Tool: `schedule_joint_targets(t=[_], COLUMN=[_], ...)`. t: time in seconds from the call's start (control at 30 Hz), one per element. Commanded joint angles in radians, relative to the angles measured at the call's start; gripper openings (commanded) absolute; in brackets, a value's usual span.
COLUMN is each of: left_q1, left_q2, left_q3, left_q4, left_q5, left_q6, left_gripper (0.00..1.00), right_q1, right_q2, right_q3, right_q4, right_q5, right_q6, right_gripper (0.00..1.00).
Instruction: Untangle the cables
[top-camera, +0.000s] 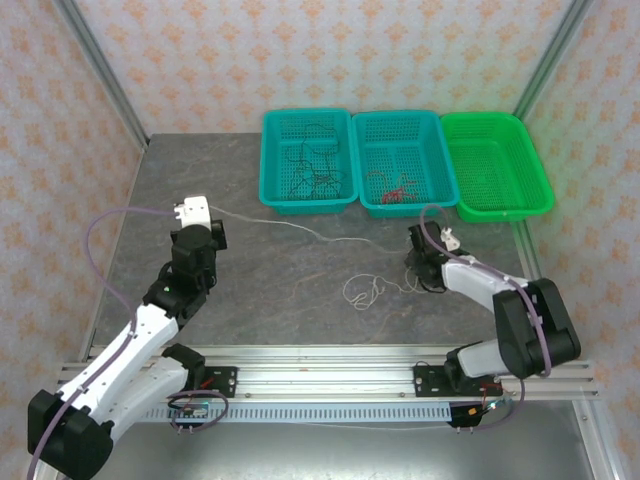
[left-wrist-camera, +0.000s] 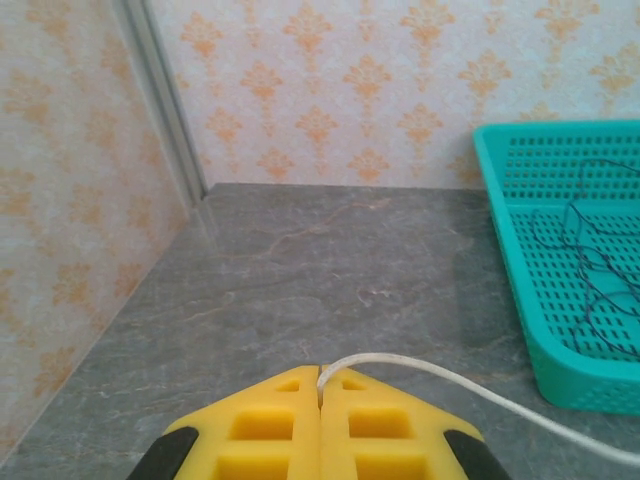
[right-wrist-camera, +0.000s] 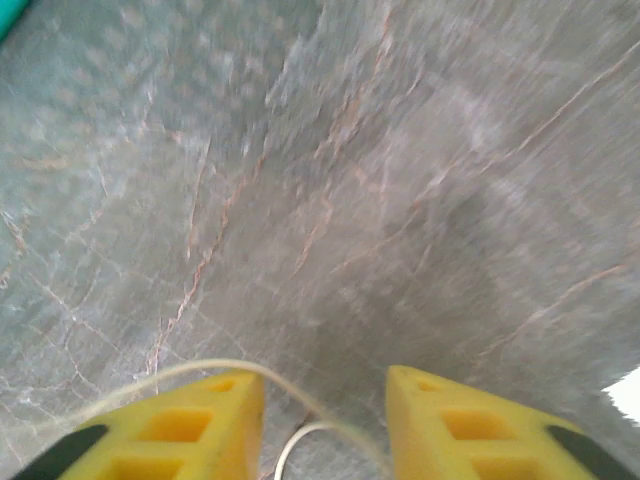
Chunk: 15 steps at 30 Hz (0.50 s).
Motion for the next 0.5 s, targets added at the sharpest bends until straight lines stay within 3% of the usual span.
schedule_joint_targets(t=[0.0,0.1,0.23,0.47], left_q1=[0.019,0.026,0.03,0.034], left_q2=[-0.038,-0.037,-0.034,-0.03], left_q3=[0.033,0.031,0.023,0.028], left_q4=[0.007,-0.003,0.003,-0.008], left_q5=[-0.056,-0.051,-0.011,-0.026], left_q6=[-0.016,-0.031,-0.047,-0.047], left_gripper=[0.0,0.0,0.0,0.0], right_q1=[-0.008,-0.031,-0.043,-0.048], right_q2=[-0.081,-0.156,-0.259,-0.363], right_q3=[0.011,-0.017,-0.086,-0.061], right_q4=[-0.098,-0.115,0.026,-0.078], right_q5=[0.097,0.104,-0.009,0.084], right_q6=[0.03,0.098,0.086,0.091], right_gripper=[0.39,0.41,0.47,0.54])
